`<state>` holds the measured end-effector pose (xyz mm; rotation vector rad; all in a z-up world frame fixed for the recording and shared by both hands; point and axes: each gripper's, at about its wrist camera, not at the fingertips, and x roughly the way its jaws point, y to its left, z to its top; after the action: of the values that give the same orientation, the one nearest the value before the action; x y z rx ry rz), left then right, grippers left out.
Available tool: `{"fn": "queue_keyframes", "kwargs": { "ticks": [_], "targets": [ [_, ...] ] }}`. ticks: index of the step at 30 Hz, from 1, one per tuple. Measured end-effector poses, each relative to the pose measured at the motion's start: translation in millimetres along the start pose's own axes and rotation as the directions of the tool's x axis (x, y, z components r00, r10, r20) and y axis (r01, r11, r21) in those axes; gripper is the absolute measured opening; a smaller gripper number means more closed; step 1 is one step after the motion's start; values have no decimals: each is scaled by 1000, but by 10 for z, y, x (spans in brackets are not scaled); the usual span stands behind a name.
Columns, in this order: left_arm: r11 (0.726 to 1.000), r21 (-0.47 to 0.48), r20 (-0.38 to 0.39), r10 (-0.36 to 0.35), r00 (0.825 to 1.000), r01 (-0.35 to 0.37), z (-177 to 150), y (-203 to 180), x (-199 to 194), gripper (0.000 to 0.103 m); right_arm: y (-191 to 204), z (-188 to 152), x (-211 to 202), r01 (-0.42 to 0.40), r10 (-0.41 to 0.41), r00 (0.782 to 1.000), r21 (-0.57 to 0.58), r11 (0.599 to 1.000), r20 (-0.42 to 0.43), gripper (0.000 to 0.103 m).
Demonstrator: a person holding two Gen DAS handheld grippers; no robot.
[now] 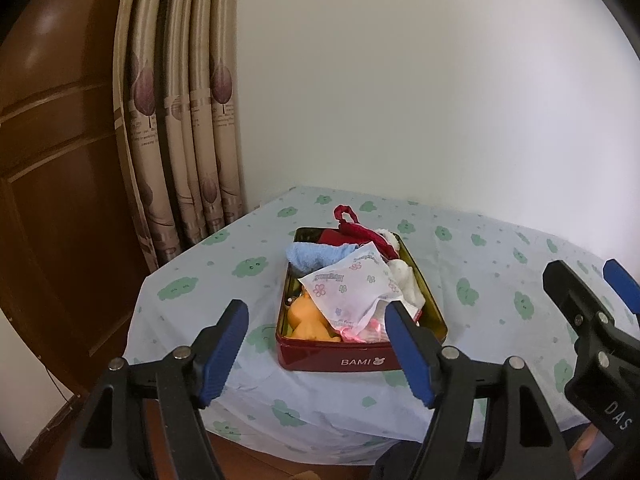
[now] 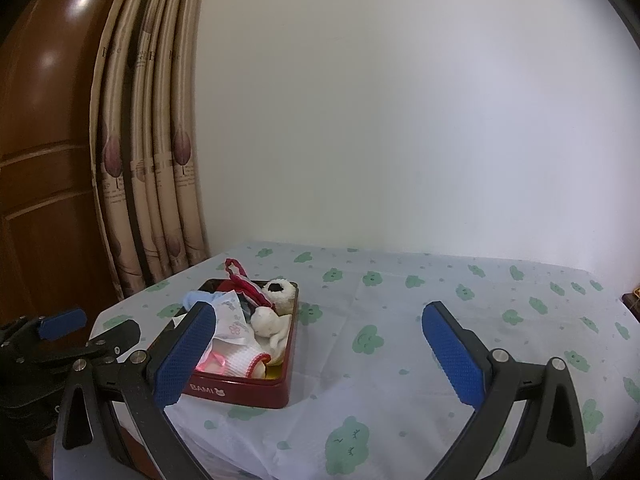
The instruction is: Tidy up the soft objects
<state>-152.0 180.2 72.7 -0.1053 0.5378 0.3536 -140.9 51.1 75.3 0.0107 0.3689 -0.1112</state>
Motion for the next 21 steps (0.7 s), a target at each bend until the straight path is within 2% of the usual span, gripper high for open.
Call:
{"fn": "queue_keyframes", "kwargs": {
  "ticks": [21],
  "targets": [
    [1000,-7,-25,-3,1000,3,-7,6,34,73,15,5,-8,-1,1,1000,-17,1000,13,103]
  ]
}}
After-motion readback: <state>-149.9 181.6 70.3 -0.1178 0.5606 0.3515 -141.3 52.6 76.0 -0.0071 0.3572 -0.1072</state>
